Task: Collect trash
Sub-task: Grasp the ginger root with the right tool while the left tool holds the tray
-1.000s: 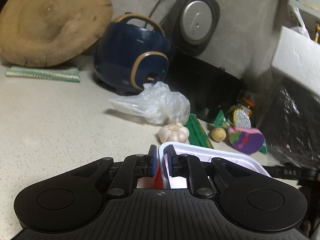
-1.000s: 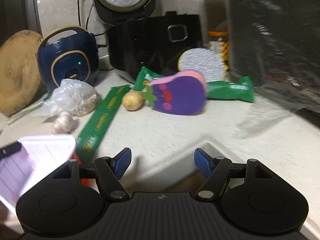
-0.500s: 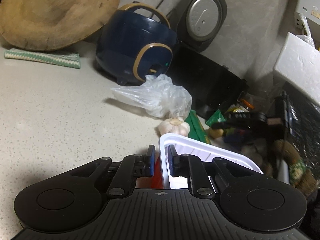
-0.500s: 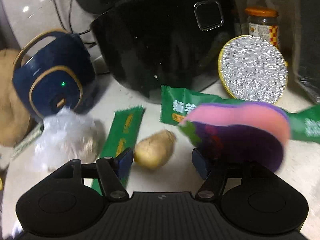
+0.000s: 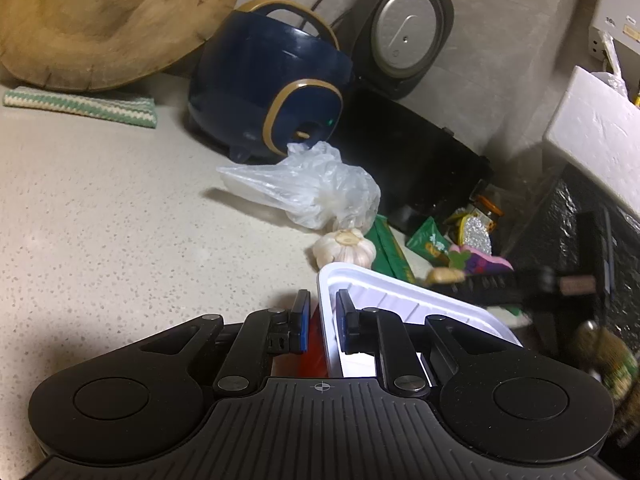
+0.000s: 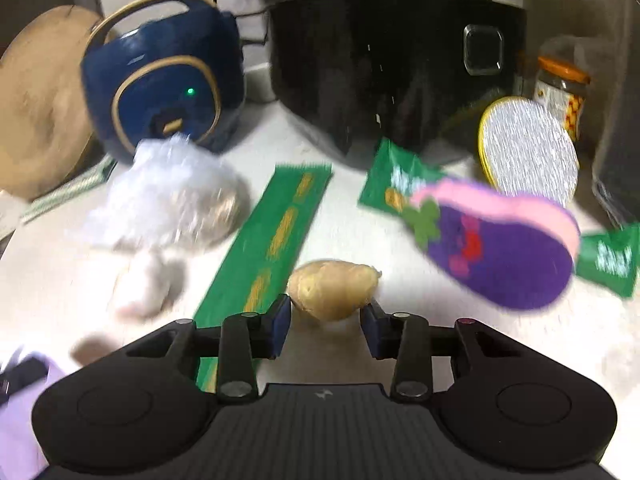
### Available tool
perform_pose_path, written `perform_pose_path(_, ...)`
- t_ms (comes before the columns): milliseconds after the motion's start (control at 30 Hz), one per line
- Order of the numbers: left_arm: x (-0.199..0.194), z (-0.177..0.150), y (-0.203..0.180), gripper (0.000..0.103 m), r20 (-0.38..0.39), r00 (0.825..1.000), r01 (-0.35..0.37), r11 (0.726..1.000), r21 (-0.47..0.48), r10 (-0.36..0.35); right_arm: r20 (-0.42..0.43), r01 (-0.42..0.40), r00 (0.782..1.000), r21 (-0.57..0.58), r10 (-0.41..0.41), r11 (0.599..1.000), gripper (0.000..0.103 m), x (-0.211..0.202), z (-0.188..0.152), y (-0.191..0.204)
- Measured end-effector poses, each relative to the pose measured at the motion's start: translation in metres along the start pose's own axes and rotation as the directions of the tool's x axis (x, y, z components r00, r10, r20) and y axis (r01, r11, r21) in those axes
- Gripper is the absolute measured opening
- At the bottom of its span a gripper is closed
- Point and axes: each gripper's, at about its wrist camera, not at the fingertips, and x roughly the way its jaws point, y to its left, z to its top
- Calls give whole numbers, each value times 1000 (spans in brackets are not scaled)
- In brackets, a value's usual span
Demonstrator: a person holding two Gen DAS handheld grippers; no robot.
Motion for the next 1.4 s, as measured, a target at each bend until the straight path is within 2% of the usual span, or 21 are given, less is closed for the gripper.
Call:
perform_pose_path(200,0,0,-1,16,0,1000,2,1000,13,-2,-10,3,1000,-13,-3,1000,37,-23,-23,-15)
perform_pose_path(267,0,0,-2,16,-1,1000,0,1000,14,0,-4,34,999,-21,-34,999,48,-27,-27,-18)
perform_pose_path(333,0,0,-2,16,-1,1000,-2,1000,17,2,22,102,995,-44,-101,994,58,-32,-31,-20)
perform_pose_path(433,-1,-1,-1,16,-1,1000,-3,1000,20,3,46,159,987,-63,-157,985,59,-33,-36,-22)
perform_pose_path(533,-5,1,3,17,35,999,-13,1000,-13,14,62,158,986,-41,-155,987,63,-38,-40,-26)
perform_pose_path(667,-17,2,20,15,142,982,-106,986,-131,124,75,144,987,-21,-142,989,64,-39,-43,-28)
perform_pose_path(733,-14,3,24,15,123,985,-101,983,-153,121,84,148,986,-24,-145,989,66,-38,-44,-25)
perform_pose_path(833,-6,5,22,15,71,992,-93,987,-128,102,92,140,986,-25,-137,990,66,-36,-44,-22)
perform_pose_path(967,-5,5,21,15,70,992,-94,988,-121,103,105,128,986,1,-127,992,66,-29,-38,-15)
perform_pose_path(1100,-6,5,23,15,63,994,-85,988,-127,94,122,122,985,19,-123,992,65,-17,-30,-7)
perform_pose_path(1133,-6,6,24,15,58,995,-79,988,-132,87,122,131,984,8,-131,991,58,-15,-28,-4)
perform_pose_path(1167,-5,5,25,15,53,995,-74,988,-138,82,121,133,984,-6,-131,991,46,-14,-28,-1)
perform_pose_path(1200,-4,5,26,15,47,996,-71,987,-143,78,117,126,985,-23,-123,992,38,-15,-27,2)
perform_pose_path(1400,0,5,30,14,8,999,-50,984,-172,52,112,108,988,-39,-103,993,36,-23,-35,7)
